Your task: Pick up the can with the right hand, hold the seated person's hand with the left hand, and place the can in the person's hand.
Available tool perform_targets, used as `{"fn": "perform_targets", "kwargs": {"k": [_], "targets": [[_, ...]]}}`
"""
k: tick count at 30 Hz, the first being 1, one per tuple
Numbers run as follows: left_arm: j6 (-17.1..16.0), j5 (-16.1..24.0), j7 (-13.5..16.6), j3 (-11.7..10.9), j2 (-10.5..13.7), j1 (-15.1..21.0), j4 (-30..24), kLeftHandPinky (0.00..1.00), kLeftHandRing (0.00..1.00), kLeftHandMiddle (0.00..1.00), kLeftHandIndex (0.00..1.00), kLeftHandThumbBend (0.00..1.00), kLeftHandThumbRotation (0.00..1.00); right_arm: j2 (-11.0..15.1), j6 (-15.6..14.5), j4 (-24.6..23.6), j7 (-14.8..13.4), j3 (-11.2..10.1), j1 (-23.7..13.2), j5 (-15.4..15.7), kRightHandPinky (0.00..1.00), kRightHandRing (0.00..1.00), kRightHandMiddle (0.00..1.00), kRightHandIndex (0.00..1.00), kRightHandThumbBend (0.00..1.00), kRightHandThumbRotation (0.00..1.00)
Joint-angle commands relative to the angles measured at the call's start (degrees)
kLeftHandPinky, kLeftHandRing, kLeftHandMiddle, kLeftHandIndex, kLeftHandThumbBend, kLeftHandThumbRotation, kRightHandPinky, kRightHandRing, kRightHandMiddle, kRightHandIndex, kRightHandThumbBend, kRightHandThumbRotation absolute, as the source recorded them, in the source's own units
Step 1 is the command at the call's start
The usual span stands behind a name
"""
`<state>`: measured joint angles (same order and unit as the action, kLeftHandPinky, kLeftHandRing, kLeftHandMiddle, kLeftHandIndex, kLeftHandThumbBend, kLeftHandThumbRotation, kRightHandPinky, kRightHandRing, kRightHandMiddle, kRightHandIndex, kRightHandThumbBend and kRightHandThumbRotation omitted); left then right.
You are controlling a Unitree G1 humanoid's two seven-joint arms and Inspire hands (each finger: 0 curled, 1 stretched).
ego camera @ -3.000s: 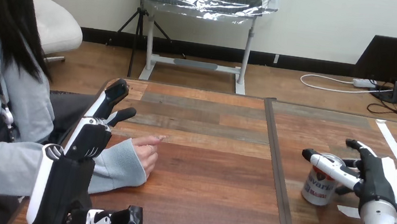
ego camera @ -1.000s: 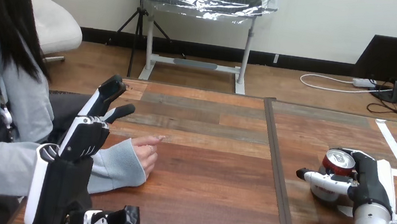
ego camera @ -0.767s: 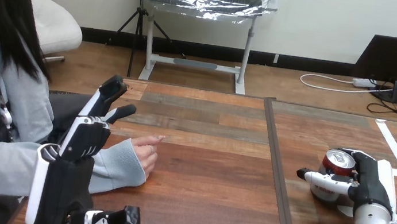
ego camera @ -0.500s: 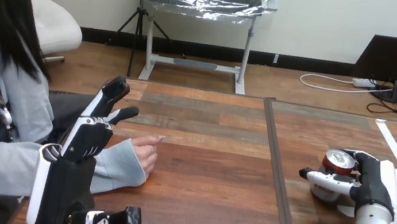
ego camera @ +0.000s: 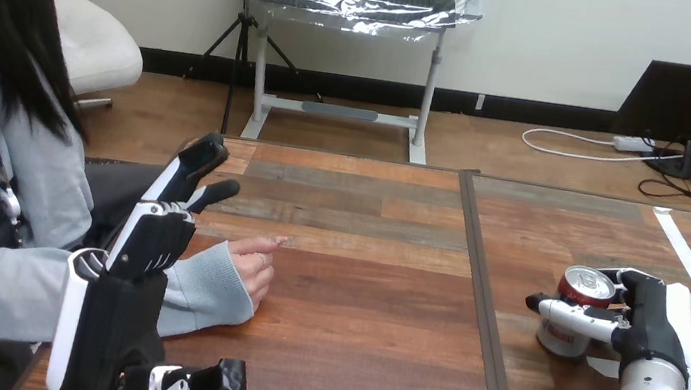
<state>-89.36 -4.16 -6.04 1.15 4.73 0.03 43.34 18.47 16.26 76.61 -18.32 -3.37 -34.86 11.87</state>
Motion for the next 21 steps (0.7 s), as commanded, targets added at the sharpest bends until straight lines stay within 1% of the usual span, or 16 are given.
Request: {"fn": "perform_targets", "kwargs": {"k": [1,4,9,15,19,21], "targets": [[-0.52,-0.39,0.14,-0.18,0.11,3.49,-0.07,0.83,0.92,0.92,0.89,0.94,0.69,0.09,1.29,-0.93,-0.45,-0.80,-1.94,-0.75,0.43,0.48,0.55,0.55,0.82,0.00],[-0.39,-0.13,0.18,-0.65,-0.13,3.44,0.04,0.84,0.92,0.92,0.88,0.95,0.70,0.14,1.27,-0.97,-0.93,-0.66,-2.14,-0.65,0.41,0.46,0.54,0.55,0.82,0.00],[-0.09,-0.06,0.03,-0.49,0.08,3.39,0.06,0.84,0.92,0.92,0.88,0.96,0.71,0.29,2.17,-1.17,-1.94,-0.19,-2.22,-0.14,0.40,0.45,0.54,0.54,0.83,0.00],[0.04,0.33,-0.17,-0.69,0.28,3.44,0.17,0.85,0.93,0.93,0.89,0.97,0.72,0.11,4.00,-1.49,-1.60,-1.05,-2.27,-1.19,0.38,0.43,0.53,0.52,0.83,0.00],[0.02,0.75,-0.15,-1.25,0.06,3.52,0.31,0.85,0.93,0.93,0.89,0.97,0.72,0.19,4.00,-1.54,-1.53,-0.96,-2.50,-1.25,0.38,0.44,0.52,0.52,0.82,0.00],[0.01,0.56,-0.08,-1.11,0.05,3.57,0.45,0.85,0.92,0.92,0.89,0.97,0.73,0.27,4.25,-1.60,-1.32,-0.94,-2.57,-1.33,0.39,0.44,0.52,0.52,0.82,0.00]]}}
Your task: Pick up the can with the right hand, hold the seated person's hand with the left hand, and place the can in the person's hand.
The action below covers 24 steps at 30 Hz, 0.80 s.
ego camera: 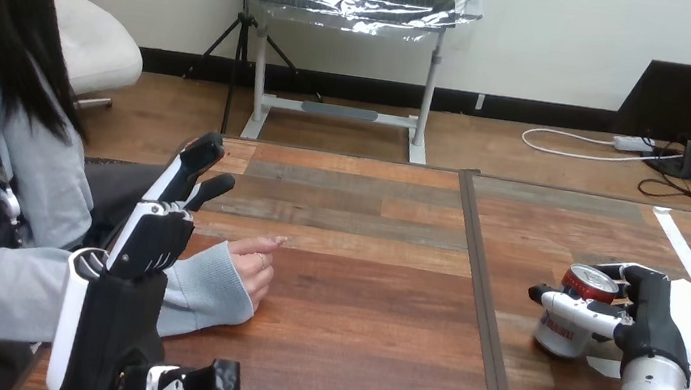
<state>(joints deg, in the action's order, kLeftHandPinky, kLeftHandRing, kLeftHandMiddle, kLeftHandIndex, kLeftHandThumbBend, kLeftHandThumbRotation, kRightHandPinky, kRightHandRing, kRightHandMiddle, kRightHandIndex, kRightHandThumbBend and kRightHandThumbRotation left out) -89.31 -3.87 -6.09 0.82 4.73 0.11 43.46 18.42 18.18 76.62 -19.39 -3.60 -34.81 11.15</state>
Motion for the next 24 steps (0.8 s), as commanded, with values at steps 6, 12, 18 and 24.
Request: {"fn": "perform_targets", "kwargs": {"k": [6,12,18,24], "targets": [[0.13,0.24,0.04,-0.80,-0.12,3.50,0.23,0.84,0.92,0.92,0.89,0.97,0.73,0.47,3.34,-1.81,-0.66,-0.37,-2.71,-0.29,0.38,0.44,0.52,0.53,0.81,0.00],[-0.01,0.46,0.00,-1.11,-0.28,3.53,0.67,0.84,0.92,0.92,0.88,0.98,0.73,0.70,4.23,-2.00,-0.90,0.27,-2.83,0.41,0.38,0.44,0.52,0.53,0.82,0.00],[-0.17,0.73,-0.03,-1.51,-0.49,3.71,1.05,0.85,0.92,0.92,0.89,0.99,0.73,0.83,5.16,-2.22,-0.97,0.67,-2.94,0.84,0.39,0.44,0.52,0.53,0.82,0.00],[-0.48,0.20,-0.06,-1.09,-0.47,4.27,1.89,0.86,0.92,0.92,0.89,0.99,0.71,0.74,5.54,-2.41,-0.80,0.61,-3.20,0.77,0.37,0.42,0.52,0.53,0.82,0.00]]}}
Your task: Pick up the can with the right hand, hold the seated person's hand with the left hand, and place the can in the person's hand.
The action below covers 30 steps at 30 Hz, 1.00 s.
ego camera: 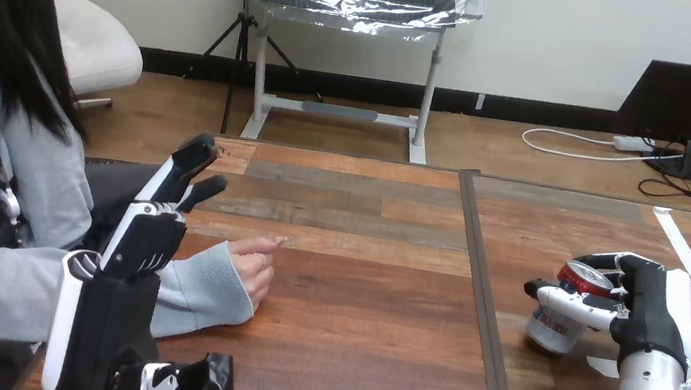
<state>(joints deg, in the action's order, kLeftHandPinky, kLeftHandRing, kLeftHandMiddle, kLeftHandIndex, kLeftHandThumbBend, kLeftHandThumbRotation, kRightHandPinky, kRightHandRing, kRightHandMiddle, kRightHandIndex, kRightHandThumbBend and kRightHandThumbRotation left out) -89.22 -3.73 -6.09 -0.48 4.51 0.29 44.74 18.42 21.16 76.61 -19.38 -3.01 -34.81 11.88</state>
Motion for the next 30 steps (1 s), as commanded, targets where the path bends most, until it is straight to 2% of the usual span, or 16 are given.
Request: {"fn": "perform_targets", "kwargs": {"k": [1,8,10,14,30], "targets": [[-0.54,-0.01,-0.08,0.25,-0.24,4.14,0.70,0.87,0.92,0.93,0.89,1.00,0.71,0.72,2.66,-2.43,-0.77,-0.02,-3.23,0.00,0.37,0.42,0.52,0.53,0.82,0.00],[0.75,2.23,-0.33,-1.85,-0.39,3.81,0.01,0.91,0.93,0.93,0.89,1.00,0.74,0.78,4.30,-2.84,-2.17,1.01,-3.26,1.35,0.36,0.41,0.51,0.52,0.83,0.00],[0.69,2.74,-0.36,-2.21,-0.30,3.90,0.05,0.95,0.94,0.93,0.89,1.00,0.75,0.73,4.69,-2.98,-2.39,1.13,-3.26,1.54,0.36,0.41,0.50,0.52,0.84,0.00],[0.84,3.32,-0.02,-2.75,-0.57,3.95,0.16,0.98,0.94,0.93,0.89,1.00,0.76,0.76,5.32,-2.99,-2.51,1.32,-3.38,1.97,0.36,0.41,0.50,0.52,0.84,0.00],[1.00,5.14,0.48,-4.14,-0.74,4.10,0.24,0.97,0.94,0.93,0.89,1.00,0.75,0.30,6.20,-3.27,-2.98,1.88,-3.35,2.81,0.39,0.45,0.51,0.52,0.84,0.00]]}}
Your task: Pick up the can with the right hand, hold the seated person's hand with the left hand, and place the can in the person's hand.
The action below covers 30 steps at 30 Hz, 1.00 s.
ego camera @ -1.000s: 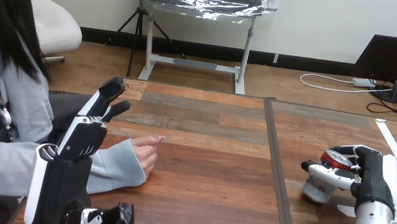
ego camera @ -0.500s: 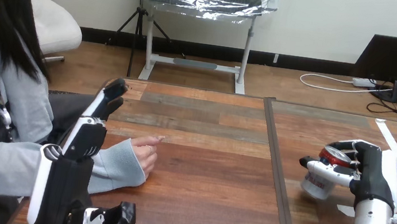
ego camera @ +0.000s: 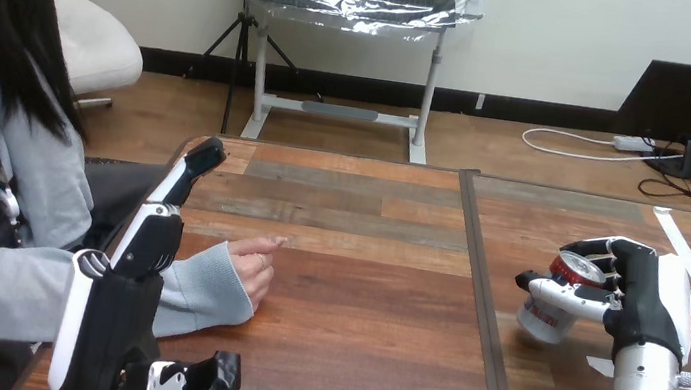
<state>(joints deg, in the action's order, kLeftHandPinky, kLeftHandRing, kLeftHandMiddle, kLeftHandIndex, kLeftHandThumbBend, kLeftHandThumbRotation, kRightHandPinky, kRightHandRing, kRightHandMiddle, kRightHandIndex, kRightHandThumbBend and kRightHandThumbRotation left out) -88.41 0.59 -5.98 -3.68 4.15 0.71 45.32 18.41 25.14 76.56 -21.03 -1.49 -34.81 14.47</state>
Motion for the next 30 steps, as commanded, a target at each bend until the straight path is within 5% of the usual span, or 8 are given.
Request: {"fn": "perform_targets", "kwargs": {"k": [1,21,30], "targets": [[0.34,0.47,0.39,-0.50,-0.26,3.62,-0.47,0.97,0.94,0.93,0.89,1.00,0.75,0.26,2.30,-3.23,-1.39,0.49,-3.23,0.31,0.39,0.45,0.51,0.52,0.84,0.00],[0.50,-1.16,0.30,1.33,0.50,3.47,-0.62,0.96,0.94,0.93,0.89,1.00,0.72,-0.33,4.12,-3.09,-4.20,2.81,-1.80,2.76,0.42,0.47,0.53,0.54,0.84,0.00],[0.33,-0.37,0.40,0.23,0.09,3.67,-0.43,0.96,0.94,0.92,0.89,1.00,0.72,-0.33,6.30,-3.02,-5.61,3.93,-1.34,3.97,0.42,0.46,0.52,0.53,0.85,0.00]]}}
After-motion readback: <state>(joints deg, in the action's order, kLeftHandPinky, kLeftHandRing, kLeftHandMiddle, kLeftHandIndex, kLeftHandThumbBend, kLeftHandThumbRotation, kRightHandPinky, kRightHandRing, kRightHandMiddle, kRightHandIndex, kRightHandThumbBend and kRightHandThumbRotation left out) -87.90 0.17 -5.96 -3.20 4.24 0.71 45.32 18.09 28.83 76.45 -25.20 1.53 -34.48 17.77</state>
